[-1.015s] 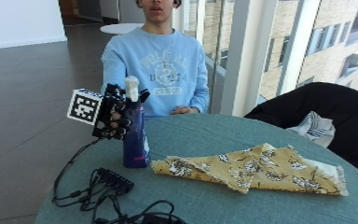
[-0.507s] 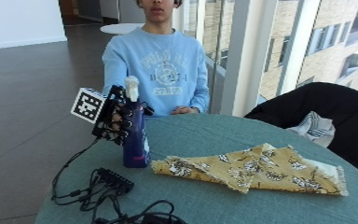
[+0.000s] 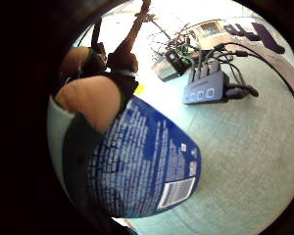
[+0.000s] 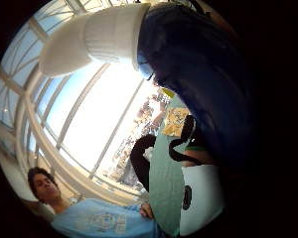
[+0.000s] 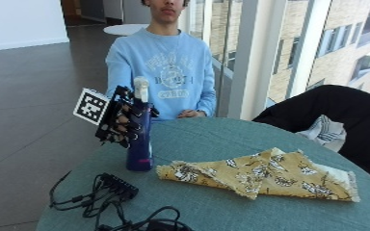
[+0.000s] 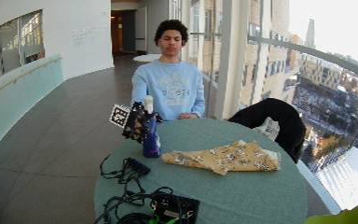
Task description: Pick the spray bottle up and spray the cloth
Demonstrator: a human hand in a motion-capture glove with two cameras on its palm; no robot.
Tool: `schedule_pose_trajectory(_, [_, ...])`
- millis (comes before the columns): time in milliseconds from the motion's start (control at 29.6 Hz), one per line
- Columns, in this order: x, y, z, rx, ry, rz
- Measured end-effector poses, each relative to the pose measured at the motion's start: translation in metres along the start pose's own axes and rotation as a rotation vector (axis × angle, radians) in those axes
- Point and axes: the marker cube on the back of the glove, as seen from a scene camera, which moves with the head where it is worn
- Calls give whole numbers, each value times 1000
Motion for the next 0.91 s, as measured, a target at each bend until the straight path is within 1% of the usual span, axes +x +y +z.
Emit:
schedule_pose_trajectory(101, [-8,-4,-1,-42,12,-27])
schedule_pose_trajectory(203, [-18,-8,-2,-146,40,-48])
schedule_pose_trajectory(304, [-27,-13,-2,-280,64,-137])
schedule_pose_trajectory(406, [-38,-24,5,-308,70,-206])
schedule_pose_trajectory(474, [-48,-28,11,-334,86,-199])
schedule_pose_trajectory(643, [-78,-28,24,-479,145,-134])
schedule_pose_trajectory(913, [-111,-35,61,-613,173,-105])
